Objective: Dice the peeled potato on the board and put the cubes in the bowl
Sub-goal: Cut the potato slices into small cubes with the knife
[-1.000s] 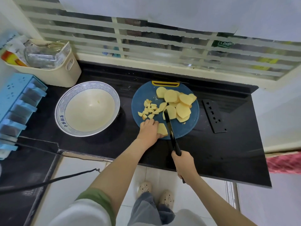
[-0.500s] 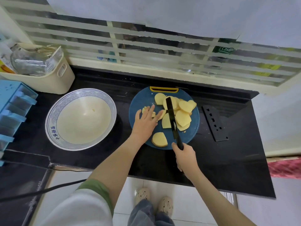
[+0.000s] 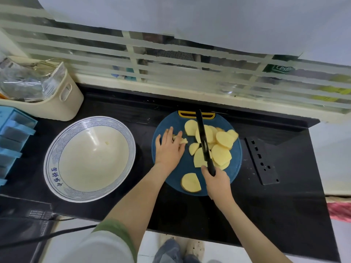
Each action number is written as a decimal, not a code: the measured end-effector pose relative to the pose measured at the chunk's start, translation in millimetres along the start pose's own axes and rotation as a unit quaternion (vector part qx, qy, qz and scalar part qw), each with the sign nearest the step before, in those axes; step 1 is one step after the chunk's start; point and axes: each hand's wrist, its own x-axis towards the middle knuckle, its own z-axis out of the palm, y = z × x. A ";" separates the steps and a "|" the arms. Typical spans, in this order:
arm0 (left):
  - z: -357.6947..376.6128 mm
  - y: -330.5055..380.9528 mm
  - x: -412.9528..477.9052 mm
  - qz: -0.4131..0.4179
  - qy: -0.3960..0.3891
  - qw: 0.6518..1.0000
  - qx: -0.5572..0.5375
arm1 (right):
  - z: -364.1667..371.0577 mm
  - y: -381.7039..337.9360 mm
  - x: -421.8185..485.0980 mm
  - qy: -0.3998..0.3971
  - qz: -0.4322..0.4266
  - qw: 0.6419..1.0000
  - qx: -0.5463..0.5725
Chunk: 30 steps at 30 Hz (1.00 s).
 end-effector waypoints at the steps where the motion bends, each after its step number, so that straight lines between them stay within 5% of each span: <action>1: 1.4 -0.9 1.0 0.000 0.001 1.000 -0.005 | 0.2 -0.7 1.3 0.002 -0.005 1.000 -0.004; 10: 0.5 -6.1 20.2 0.011 -0.034 0.999 -0.008 | 2.2 -2.6 12.4 0.002 -0.011 0.999 -0.033; 15: -10.5 -1.9 16.4 -0.014 0.019 1.000 -0.015 | 4.0 -2.7 9.1 -0.014 0.000 0.999 -0.035; 21: -36.3 0.1 -27.5 0.113 0.094 0.985 -0.094 | 4.3 -3.5 -1.3 -0.027 0.005 0.999 -0.025; 27: -21.2 -4.4 -85.4 0.170 -0.066 0.982 -0.047 | -3.0 4.6 -10.1 -0.026 -0.002 0.999 -0.032; 30: -17.5 0.9 -94.0 0.160 -0.076 0.984 -0.032 | -5.0 11.1 -14.7 -0.026 0.000 0.999 -0.036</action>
